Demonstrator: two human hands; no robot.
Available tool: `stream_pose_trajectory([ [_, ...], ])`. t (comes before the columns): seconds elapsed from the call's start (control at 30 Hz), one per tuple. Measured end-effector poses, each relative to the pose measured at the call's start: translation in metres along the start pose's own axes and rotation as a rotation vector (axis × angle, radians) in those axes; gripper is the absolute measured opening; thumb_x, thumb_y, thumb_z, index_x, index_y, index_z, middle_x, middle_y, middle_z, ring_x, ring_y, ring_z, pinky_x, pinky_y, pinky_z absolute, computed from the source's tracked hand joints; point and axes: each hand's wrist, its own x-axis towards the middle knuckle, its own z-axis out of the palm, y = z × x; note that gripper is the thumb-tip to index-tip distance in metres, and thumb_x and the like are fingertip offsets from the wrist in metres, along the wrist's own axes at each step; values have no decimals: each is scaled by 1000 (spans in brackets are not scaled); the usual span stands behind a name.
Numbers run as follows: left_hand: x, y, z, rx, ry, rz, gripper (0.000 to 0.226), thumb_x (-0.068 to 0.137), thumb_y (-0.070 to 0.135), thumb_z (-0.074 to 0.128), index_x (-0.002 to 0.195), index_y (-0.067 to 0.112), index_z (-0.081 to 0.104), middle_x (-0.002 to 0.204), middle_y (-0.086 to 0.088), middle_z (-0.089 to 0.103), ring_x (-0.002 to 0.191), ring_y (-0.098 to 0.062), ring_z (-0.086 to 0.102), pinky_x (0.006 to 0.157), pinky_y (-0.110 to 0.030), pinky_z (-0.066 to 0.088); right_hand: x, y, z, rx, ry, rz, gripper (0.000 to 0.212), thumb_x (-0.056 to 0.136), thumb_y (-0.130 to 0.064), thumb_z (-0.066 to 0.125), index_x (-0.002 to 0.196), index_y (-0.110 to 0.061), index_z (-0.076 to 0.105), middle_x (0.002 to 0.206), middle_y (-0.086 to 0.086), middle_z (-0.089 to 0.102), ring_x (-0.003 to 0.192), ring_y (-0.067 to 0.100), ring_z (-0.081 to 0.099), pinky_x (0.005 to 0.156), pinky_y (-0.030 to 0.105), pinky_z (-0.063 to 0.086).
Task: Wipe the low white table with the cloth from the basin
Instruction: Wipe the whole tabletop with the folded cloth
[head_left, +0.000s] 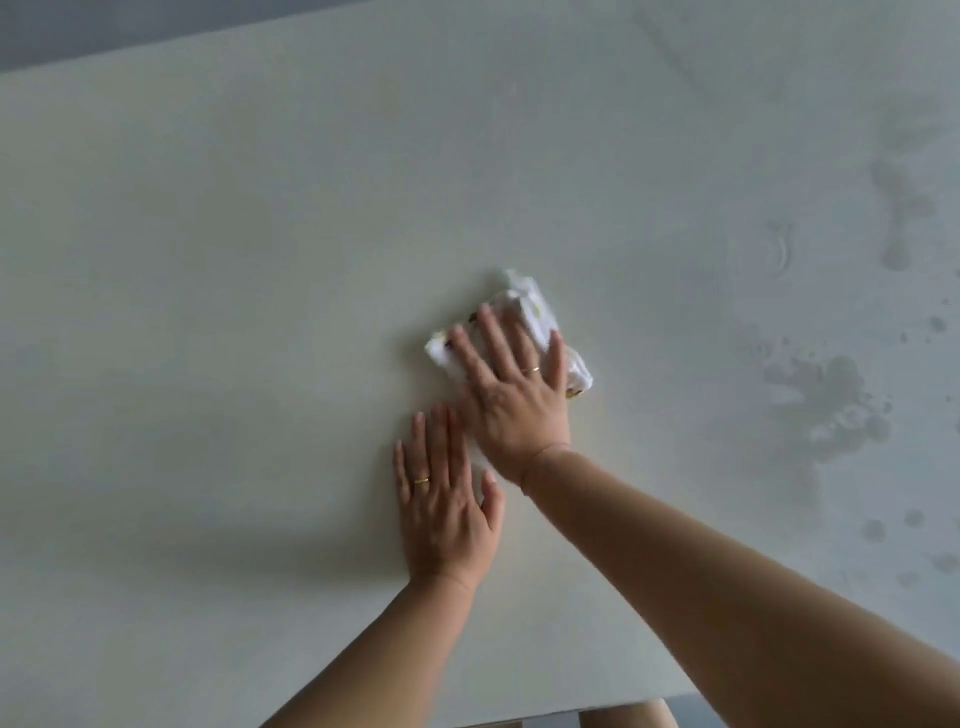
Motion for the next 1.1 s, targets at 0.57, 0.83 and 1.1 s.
stream_pose_trajectory([
  [0.57, 201, 18, -38, -140, 238, -91, 56, 92, 23, 40, 145, 6, 30, 154, -12, 27, 143, -29, 23, 116, -43, 12, 52, 55, -23, -33, 8, -92, 51, 97, -43, 29, 147, -36, 22, 158, -5, 16, 146, 21, 12, 114, 51, 2],
  [0.83, 225, 8, -25, -57, 181, -74, 59, 96, 36, 30, 149, 12, 21, 158, -7, 17, 145, -24, 14, 116, -40, 7, 123, 157, -65, -69, 77, 96, 49, 99, -43, 26, 147, -38, 20, 158, -9, 15, 146, 16, 7, 115, 50, -1],
  [1.1, 225, 10, -28, -74, 174, -78, 63, 89, 33, 29, 148, 10, 25, 156, -10, 21, 145, -26, 17, 117, -42, 10, 97, 66, -34, -39, 10, -136, 50, 98, -44, 28, 147, -36, 22, 158, -6, 16, 146, 20, 11, 114, 49, -3],
])
